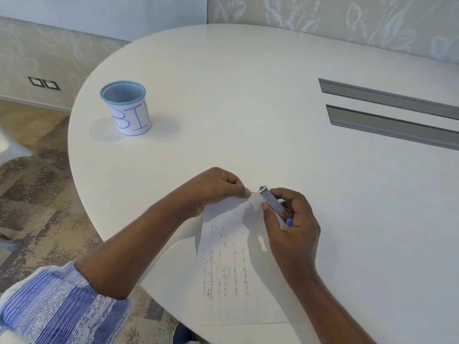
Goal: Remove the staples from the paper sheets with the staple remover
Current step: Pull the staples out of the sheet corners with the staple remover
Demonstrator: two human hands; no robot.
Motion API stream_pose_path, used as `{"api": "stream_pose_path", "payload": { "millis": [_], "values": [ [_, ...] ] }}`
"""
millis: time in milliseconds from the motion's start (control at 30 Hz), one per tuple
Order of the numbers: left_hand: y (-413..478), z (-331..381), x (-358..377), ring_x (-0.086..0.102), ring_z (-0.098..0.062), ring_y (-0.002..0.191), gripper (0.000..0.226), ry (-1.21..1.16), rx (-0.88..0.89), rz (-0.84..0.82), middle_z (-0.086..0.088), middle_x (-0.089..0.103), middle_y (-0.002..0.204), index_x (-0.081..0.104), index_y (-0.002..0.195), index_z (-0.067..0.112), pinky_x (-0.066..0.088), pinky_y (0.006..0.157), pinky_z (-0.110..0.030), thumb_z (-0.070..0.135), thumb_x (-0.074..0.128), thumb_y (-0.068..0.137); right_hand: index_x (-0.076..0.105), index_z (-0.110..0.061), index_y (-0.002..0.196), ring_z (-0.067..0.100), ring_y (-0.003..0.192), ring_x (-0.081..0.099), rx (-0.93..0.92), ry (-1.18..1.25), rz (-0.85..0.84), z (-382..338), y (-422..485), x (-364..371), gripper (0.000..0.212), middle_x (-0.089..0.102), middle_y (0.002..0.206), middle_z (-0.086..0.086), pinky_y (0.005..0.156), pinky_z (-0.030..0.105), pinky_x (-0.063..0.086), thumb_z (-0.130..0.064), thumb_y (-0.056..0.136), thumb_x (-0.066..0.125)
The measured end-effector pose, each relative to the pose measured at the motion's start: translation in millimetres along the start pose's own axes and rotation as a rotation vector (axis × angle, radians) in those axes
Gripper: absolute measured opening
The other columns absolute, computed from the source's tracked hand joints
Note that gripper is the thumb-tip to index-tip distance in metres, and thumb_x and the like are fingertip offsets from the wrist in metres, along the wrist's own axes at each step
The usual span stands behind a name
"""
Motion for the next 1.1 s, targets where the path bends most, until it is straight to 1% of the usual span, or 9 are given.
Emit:
{"api": "stream_pose_path", "payload": {
  "millis": [200, 300, 433, 600, 700, 767, 867, 967, 1100],
  "values": [
    [-10, 7, 3, 0.068, -0.015, 0.074, 0.015, 0.041, 0.048, -0.015, -0.004, 0.078, 0.083, 0.079, 0.090, 0.006, 0.054, 0.072, -0.029, 0.021, 0.079, 0.089, 0.066, -0.048, 0.107, 0.004, 0.087, 0.062, 0.127, 0.089, -0.002, 15, 5, -2, 0.037, 0.069, 0.109, -0.025, 0.068, 0.009, 0.044, -0.015, 0.092, 0.074],
    [-16, 15, 2, 0.068, -0.015, 0.075, 0.010, 0.084, 0.099, -0.013, -0.012, 0.079, 0.087, 0.079, 0.089, 0.006, 0.054, 0.073, -0.028, 0.017, 0.079, 0.090, 0.063, -0.051, 0.105, -0.003, 0.103, 0.062, 0.098, 0.038, -0.112, 10, 13, 0, 0.037, 0.065, 0.122, -0.023, 0.076, 0.011, 0.048, -0.020, 0.091, 0.076],
    [-26, 34, -2, 0.064, -0.008, 0.068, 0.007, 0.145, 0.170, -0.008, -0.001, 0.076, 0.076, 0.078, 0.083, 0.010, 0.051, 0.065, -0.018, 0.013, 0.080, 0.089, 0.076, -0.038, 0.100, 0.008, 0.109, 0.068, 0.188, 0.116, -0.389, 11, 29, 6, 0.023, 0.064, 0.133, -0.024, 0.084, 0.032, 0.056, -0.018, 0.090, 0.077],
    [-35, 65, -7, 0.063, -0.019, 0.072, 0.008, 0.276, 0.250, 0.046, -0.010, 0.078, 0.083, 0.079, 0.080, 0.013, 0.050, 0.071, -0.035, 0.017, 0.082, 0.086, 0.080, -0.032, 0.102, 0.015, 0.085, 0.071, 0.189, 0.017, -0.659, -2, 40, 0, 0.018, 0.075, 0.110, -0.016, 0.070, 0.041, 0.056, -0.019, 0.089, 0.077],
    [-42, 83, -8, 0.069, -0.028, 0.077, 0.008, 0.376, 0.282, 0.095, -0.003, 0.078, 0.081, 0.079, 0.079, 0.019, 0.052, 0.071, -0.034, 0.024, 0.082, 0.085, 0.079, -0.032, 0.099, 0.030, 0.082, 0.069, 0.136, -0.039, -0.640, -12, 46, -10, 0.014, 0.076, 0.093, -0.009, 0.071, 0.051, 0.057, -0.023, 0.089, 0.076],
    [-51, 98, -11, 0.070, -0.018, 0.080, 0.008, 0.437, 0.331, 0.177, 0.005, 0.077, 0.081, 0.078, 0.082, 0.024, 0.053, 0.074, -0.033, 0.030, 0.083, 0.084, 0.078, -0.033, 0.097, 0.019, 0.082, 0.070, 0.095, -0.055, -0.591, -18, 48, -16, 0.013, 0.076, 0.095, -0.013, 0.074, 0.040, 0.057, -0.023, 0.090, 0.076],
    [-80, 125, -26, 0.064, -0.011, 0.089, 0.016, 0.427, 0.505, 0.513, 0.009, 0.071, 0.090, 0.075, 0.090, 0.024, 0.049, 0.079, -0.027, 0.037, 0.082, 0.084, 0.078, -0.038, 0.094, 0.006, 0.082, 0.068, 0.043, -0.099, -0.476, -26, 51, -29, 0.014, 0.075, 0.097, -0.020, 0.069, 0.018, 0.050, -0.024, 0.089, 0.076],
    [-114, 133, -35, 0.061, -0.004, 0.077, 0.019, 0.288, 0.651, 0.785, 0.009, 0.065, 0.079, 0.067, 0.077, 0.022, 0.040, 0.070, -0.012, 0.032, 0.079, 0.088, 0.077, -0.037, 0.095, 0.004, 0.087, 0.067, 0.020, -0.115, -0.338, -32, 52, -44, 0.015, 0.075, 0.095, -0.022, 0.070, 0.013, 0.049, -0.024, 0.089, 0.076],
    [-97, 96, -17, 0.046, -0.001, 0.045, 0.037, 0.086, 0.422, 0.624, 0.010, 0.059, 0.051, 0.065, 0.063, 0.014, 0.032, 0.049, -0.010, 0.040, 0.078, 0.088, 0.076, -0.031, 0.106, -0.003, 0.097, 0.064, -0.092, -0.220, -0.186, -55, 49, -57, 0.021, 0.072, 0.101, -0.026, 0.079, 0.005, 0.045, -0.017, 0.089, 0.076]
  ]
}}
Point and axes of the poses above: each hand's wrist, its own y-axis towards the middle knuckle, its own x-axis out of the palm, z = x × y, the point moved 10 cm from there along y, towards the middle knuckle
